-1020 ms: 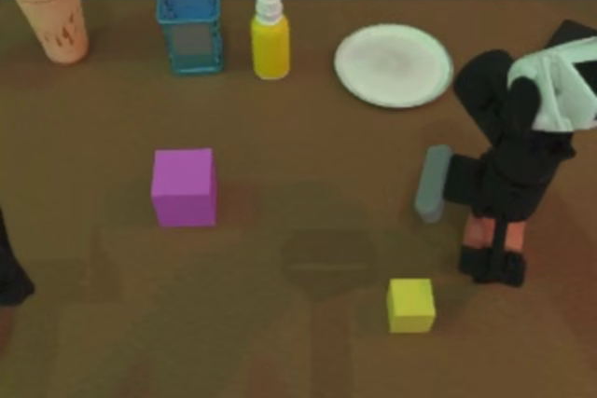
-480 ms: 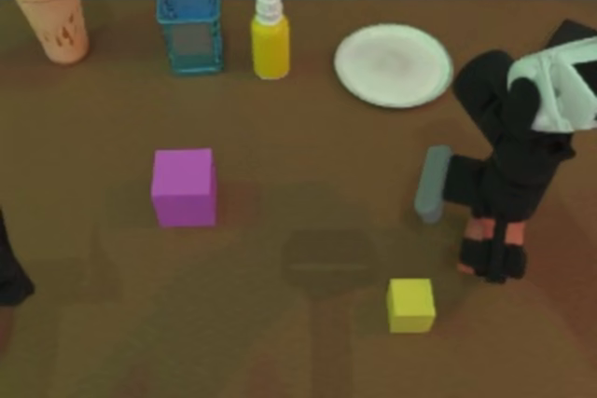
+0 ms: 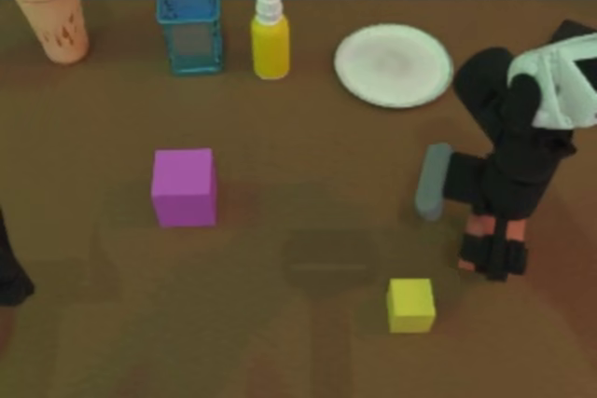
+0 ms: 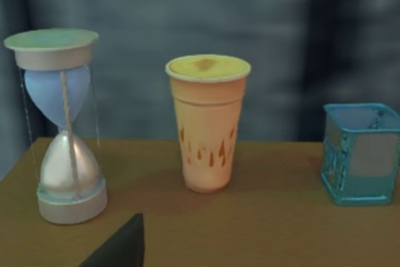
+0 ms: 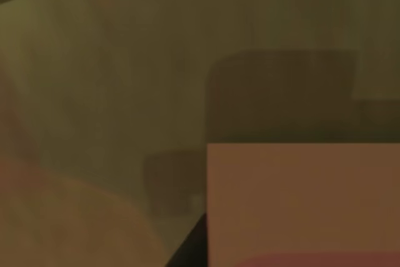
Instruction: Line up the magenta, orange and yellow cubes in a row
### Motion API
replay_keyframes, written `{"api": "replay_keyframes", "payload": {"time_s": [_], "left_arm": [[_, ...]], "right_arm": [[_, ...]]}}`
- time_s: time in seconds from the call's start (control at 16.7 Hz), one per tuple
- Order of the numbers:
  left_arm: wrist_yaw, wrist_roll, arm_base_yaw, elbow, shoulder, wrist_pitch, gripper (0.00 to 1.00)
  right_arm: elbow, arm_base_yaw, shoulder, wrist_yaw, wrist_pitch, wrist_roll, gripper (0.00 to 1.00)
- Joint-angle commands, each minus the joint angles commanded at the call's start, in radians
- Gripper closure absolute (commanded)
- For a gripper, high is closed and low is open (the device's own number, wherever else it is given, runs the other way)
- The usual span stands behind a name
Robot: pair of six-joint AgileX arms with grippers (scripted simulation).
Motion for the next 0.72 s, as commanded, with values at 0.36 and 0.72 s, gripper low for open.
{"api": "replay_keyframes", "payload": {"time_s": [0.36,0.72], "left_arm": [[0.000,0.000,0.000,0.000,0.000,0.000,0.00],[0.000,0.000,0.000,0.000,0.000,0.000,0.00]], "right_arm": [[0.099,0.006,-0.087,-0.001,-0.193,-0.002,1.00],[0.119,0.003,-0.106,-0.001,-0.231,-0.001,1.00]]}}
